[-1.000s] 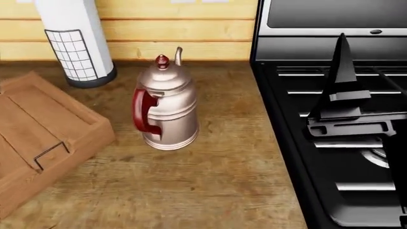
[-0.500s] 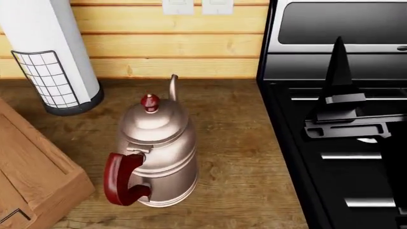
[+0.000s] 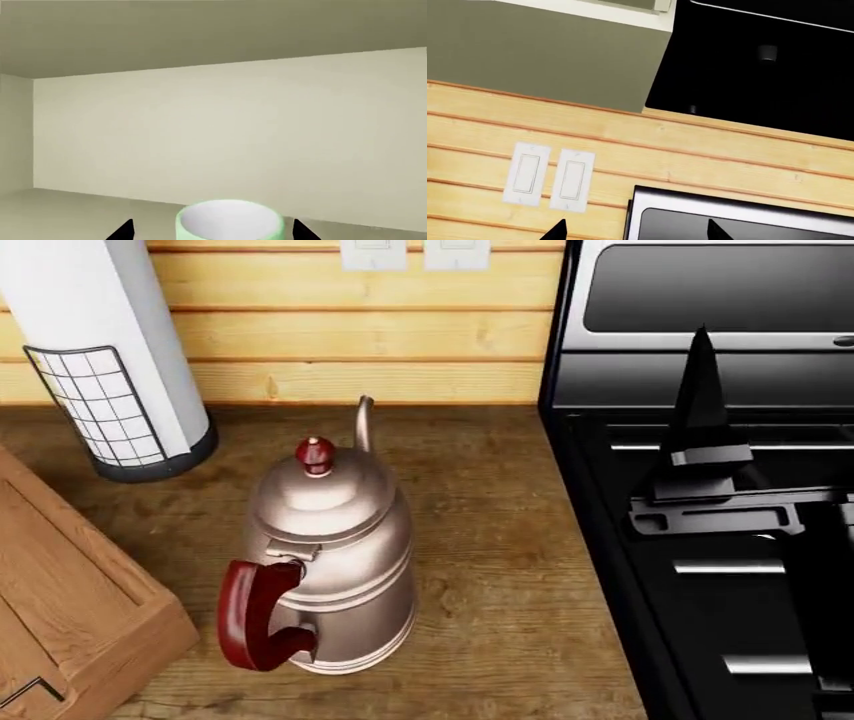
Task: Pick the kettle from the counter and place it on the tray. Then pick the mug from the cabinet and place it on the tray. Then close the cabinet doors.
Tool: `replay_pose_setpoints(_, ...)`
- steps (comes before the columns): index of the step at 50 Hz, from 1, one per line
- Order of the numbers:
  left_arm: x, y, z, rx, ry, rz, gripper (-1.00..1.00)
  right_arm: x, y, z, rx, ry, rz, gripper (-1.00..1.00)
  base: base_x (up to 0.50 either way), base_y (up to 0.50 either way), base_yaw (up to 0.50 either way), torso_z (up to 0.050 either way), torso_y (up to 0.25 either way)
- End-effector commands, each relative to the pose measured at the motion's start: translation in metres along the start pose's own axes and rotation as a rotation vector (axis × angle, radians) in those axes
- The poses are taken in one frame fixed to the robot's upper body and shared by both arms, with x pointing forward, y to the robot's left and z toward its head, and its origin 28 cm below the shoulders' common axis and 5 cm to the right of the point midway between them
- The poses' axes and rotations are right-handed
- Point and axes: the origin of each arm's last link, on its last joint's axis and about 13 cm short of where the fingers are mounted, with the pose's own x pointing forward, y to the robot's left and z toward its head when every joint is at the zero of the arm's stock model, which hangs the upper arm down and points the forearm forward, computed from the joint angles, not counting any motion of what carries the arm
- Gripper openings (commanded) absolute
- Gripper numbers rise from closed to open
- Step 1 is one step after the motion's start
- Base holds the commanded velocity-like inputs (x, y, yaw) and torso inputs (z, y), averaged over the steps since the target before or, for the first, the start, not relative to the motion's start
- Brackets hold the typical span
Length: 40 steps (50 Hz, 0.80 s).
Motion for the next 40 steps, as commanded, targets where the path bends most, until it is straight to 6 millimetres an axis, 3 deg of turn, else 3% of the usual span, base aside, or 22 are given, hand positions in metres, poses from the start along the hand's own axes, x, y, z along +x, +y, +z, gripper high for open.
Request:
replay_pose_setpoints(1,0.017,-0.003,-0.023,-0.003,0.096,-0.011,1.00,0.000,0.002,-0.003,0.005,0.004,0.006,1.00,0.00,0.00,0.00,0.000,0.000)
replay_pose_setpoints(8,0.024,-0.006,-0.035,0.001,0.145,-0.047,1.00,0.000,0.003,-0.005,0.005,0.008,0.010,1.00,0.00,0.00,0.00,0.000,0.000)
replay_pose_setpoints(9,0.024,-0.006,-0.037,0.000,0.148,-0.049,-1.00,0.000,0.003,-0.006,0.005,0.008,0.011,1.00,0.00,0.00,0.00,0.000,0.000)
replay_pose_setpoints(24,0.027,-0.002,-0.038,-0.021,0.136,-0.036,-1.00,0.000,0.006,-0.011,0.008,0.020,0.020,1.00,0.00,0.00,0.00,0.000,0.000)
replay_pose_setpoints(33,0.007,0.002,0.010,-0.143,-0.167,-0.042,-1.00,0.001,0.007,-0.013,0.013,0.024,0.025,1.00,0.00,0.00,0.00,0.000,0.000)
replay_pose_setpoints(40,-0.010,0.003,0.025,-0.152,-0.231,-0.065,-1.00,0.000,0.008,-0.011,0.036,0.055,0.021,1.00,-0.04,0.00,0.00,0.000,0.000)
